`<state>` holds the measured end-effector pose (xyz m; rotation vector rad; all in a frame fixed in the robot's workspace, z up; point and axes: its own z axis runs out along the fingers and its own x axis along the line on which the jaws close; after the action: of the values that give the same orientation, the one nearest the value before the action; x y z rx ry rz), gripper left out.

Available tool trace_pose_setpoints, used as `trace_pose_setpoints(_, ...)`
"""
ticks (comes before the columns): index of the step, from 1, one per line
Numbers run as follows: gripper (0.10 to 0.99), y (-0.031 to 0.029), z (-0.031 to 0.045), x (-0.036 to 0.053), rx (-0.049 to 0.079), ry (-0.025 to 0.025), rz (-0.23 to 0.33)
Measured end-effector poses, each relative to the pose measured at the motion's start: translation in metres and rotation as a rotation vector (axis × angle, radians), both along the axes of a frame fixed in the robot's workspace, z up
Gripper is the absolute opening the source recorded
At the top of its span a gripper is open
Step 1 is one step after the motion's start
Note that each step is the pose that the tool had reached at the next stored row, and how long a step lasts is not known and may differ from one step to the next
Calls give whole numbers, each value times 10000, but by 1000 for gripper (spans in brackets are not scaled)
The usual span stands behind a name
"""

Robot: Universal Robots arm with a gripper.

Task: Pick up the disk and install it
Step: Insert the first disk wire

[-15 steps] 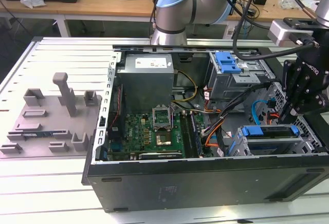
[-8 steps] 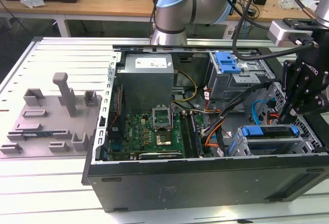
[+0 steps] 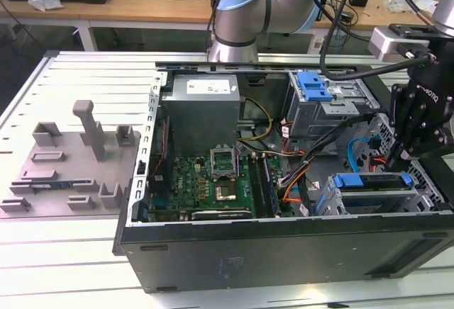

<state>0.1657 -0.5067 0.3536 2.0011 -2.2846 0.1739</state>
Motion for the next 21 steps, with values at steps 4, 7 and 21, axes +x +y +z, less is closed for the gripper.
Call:
trace_pose_setpoints(4, 169, 2, -2, 0, 0, 0, -1)
trace_pose_setpoints(7, 169, 3, -7, 0, 1, 0, -1)
trace_pose_setpoints(21, 169, 30, -34, 0, 0, 0, -1)
